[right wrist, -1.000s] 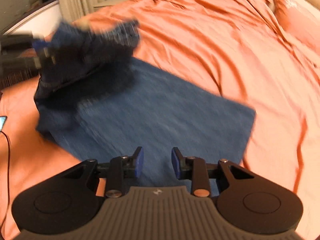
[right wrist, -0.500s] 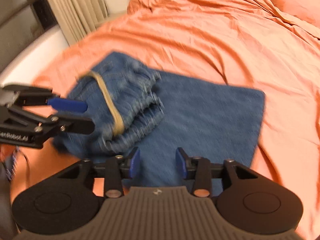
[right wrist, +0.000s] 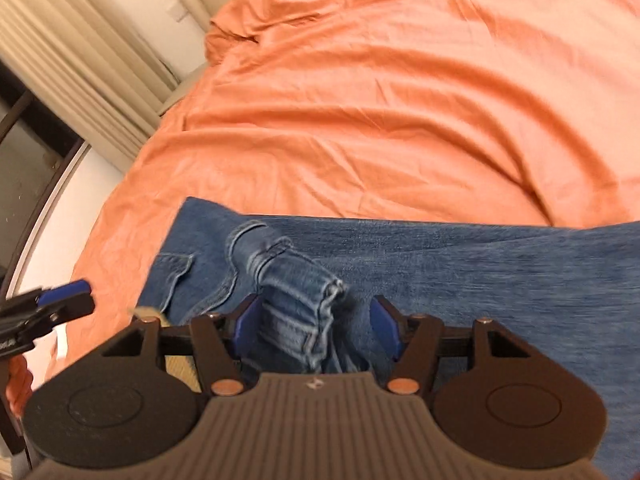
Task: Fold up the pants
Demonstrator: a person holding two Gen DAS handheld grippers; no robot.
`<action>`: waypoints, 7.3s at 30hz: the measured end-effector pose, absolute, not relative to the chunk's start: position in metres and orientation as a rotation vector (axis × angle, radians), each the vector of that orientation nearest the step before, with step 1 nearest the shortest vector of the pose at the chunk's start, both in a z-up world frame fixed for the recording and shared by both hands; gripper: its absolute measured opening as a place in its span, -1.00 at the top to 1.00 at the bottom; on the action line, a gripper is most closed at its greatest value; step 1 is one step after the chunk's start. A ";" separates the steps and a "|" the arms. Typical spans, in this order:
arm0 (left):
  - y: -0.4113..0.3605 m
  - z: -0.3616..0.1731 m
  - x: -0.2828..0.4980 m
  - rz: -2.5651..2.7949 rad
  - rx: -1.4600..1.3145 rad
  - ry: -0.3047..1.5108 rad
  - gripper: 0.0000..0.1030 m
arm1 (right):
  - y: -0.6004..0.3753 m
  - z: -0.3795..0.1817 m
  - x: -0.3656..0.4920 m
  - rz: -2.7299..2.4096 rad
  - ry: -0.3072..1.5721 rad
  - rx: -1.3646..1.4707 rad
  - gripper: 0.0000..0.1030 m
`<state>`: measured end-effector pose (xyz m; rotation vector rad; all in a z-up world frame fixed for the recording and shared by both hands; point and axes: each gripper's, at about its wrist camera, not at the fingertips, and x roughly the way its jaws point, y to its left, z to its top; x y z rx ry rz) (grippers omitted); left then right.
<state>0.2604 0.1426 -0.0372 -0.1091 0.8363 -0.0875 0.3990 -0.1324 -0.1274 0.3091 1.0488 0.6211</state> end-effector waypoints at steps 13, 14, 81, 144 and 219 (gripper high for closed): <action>0.156 -0.019 0.238 -0.108 -0.168 0.822 -0.05 | -0.114 -0.052 0.356 0.688 0.869 0.170 0.80; 0.154 -0.015 0.237 -0.112 -0.166 0.815 -0.05 | -0.114 -0.039 0.351 0.706 0.850 0.179 0.80; 0.107 -0.010 0.257 -0.133 -0.190 0.753 0.19 | -0.153 0.047 0.353 0.628 0.942 0.309 0.73; 0.036 -0.089 0.158 -0.105 0.132 0.852 0.74 | -0.284 -0.144 0.254 0.358 0.782 0.137 0.72; 0.098 -0.130 0.292 -0.146 -0.273 0.974 -0.39 | -0.325 -0.159 0.343 0.376 0.996 0.549 -0.57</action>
